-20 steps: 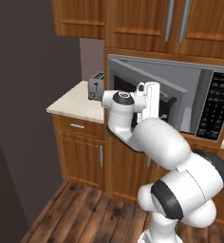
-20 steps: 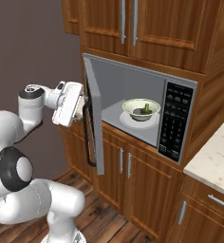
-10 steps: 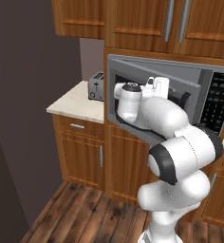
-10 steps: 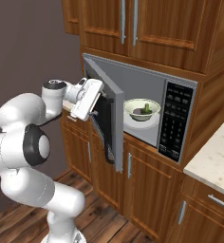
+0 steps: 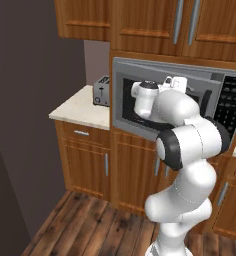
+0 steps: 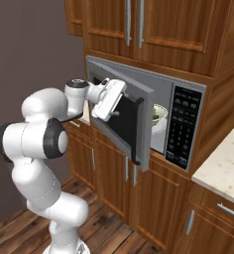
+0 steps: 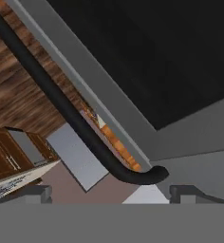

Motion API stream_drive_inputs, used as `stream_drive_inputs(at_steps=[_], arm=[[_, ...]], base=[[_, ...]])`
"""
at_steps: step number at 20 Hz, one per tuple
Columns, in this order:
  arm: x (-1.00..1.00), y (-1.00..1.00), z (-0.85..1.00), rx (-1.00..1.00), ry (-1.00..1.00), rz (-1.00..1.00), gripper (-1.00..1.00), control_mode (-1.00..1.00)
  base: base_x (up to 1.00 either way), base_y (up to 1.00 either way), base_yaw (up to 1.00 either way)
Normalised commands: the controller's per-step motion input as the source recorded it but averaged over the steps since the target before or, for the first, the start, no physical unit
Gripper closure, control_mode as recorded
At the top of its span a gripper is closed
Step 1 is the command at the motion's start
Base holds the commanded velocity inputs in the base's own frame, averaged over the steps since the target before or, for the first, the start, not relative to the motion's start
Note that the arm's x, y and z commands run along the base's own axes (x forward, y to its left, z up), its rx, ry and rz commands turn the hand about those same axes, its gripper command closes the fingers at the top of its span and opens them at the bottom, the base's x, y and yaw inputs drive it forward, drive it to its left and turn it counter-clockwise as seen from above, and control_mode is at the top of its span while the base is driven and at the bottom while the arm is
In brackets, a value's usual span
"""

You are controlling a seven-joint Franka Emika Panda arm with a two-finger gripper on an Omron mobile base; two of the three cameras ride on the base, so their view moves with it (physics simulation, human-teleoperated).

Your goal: Place the bowl containing the eggplant and broccoli in the microwave. Close the microwave door and press the start button to microwave the meal.

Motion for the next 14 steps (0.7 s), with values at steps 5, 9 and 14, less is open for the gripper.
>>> stream_drive_inputs(at_steps=[5,9,14], arm=[[0.33,-0.53,-0.01,0.0,0.0,0.0,-1.0,-1.0],[0.15,-0.47,0.0,0.0,0.0,0.03,-1.0,-1.0],[0.04,-0.45,0.0,0.01,-0.01,0.08,-1.0,-1.0]], base=[[0.0,0.0,0.0],[0.0,0.0,0.0],[0.0,0.0,0.0]])
